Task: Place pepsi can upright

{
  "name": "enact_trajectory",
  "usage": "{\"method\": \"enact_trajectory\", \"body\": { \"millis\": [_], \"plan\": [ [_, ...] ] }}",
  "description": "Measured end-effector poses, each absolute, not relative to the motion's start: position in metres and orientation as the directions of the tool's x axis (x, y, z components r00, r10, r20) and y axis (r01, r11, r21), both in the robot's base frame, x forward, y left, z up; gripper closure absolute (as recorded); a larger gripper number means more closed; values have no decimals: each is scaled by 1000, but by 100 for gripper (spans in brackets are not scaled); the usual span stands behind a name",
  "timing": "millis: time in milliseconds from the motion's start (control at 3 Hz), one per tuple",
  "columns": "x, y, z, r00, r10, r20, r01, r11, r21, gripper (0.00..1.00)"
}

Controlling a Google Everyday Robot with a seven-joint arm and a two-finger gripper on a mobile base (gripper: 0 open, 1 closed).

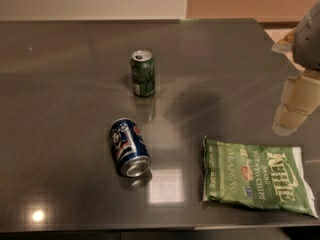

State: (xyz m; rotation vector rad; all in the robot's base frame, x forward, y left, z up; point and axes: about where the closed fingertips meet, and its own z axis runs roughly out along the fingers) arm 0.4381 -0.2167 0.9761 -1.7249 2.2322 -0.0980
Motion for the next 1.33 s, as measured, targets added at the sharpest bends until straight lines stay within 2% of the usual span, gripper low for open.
{"method": "enact_trajectory", "body": {
  "millis": [667,1333],
  "plan": [
    [450,-207,975,-261,-939,-224,-923,311,-227,0],
    [492,-151,964,-387,-872,-301,-887,441,-138,0]
  ]
}}
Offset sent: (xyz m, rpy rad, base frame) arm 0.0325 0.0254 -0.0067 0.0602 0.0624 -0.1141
